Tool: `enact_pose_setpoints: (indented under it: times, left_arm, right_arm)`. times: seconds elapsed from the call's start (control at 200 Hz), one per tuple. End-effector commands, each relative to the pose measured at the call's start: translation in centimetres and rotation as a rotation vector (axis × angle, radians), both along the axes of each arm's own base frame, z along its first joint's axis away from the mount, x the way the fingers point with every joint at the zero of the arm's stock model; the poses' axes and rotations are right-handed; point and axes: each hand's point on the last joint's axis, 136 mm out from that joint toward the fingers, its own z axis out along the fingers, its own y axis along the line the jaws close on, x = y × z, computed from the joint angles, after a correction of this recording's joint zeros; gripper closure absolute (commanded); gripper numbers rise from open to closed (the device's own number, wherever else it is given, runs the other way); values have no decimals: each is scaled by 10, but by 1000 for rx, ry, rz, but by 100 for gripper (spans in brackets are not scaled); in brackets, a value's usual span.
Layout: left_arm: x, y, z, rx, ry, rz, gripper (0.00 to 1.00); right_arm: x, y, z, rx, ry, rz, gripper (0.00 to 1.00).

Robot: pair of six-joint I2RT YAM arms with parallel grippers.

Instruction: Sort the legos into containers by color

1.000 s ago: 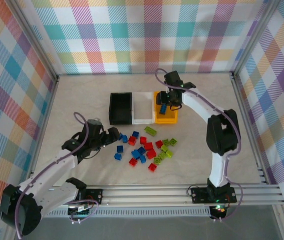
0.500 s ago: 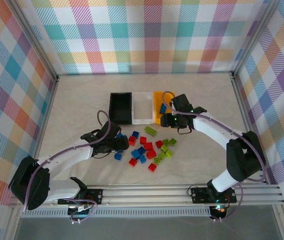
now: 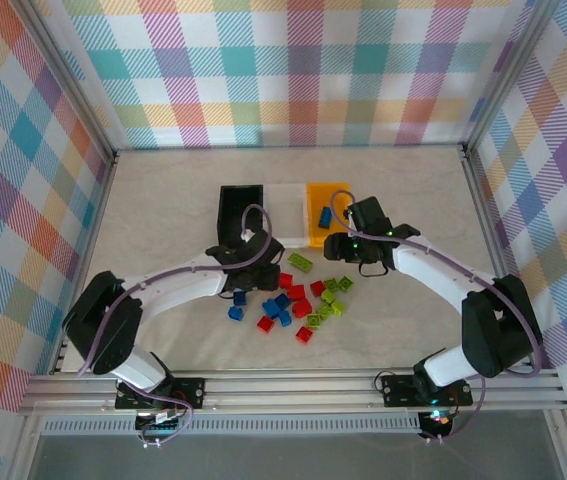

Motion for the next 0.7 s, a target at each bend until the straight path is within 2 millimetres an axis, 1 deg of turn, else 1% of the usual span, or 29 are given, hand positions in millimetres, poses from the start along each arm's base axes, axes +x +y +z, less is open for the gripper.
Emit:
enact_pose_setpoints:
  times: [0.0,0.195,0.365,0.59,0.695]
  left_arm:
    - [6,10,1,119,-27,-23,39]
    - [8,-2,-12,111,12,-58,44]
    - [5,-9,-19,96,34,-80,48]
    - [2,-7,-32,118,63,-76,47]
    - [1,-10,-35,101,69,-77,51]
  right_arm:
    - [0,-2,11,17,-36,-10,39]
    - [0,-6,16,13,-52,-16,39]
    - [3,-8,20,17,-61,-24,39]
    - [5,-10,21,22,-64,-30,39]
    - [5,-10,19,24,-62,-31,39]
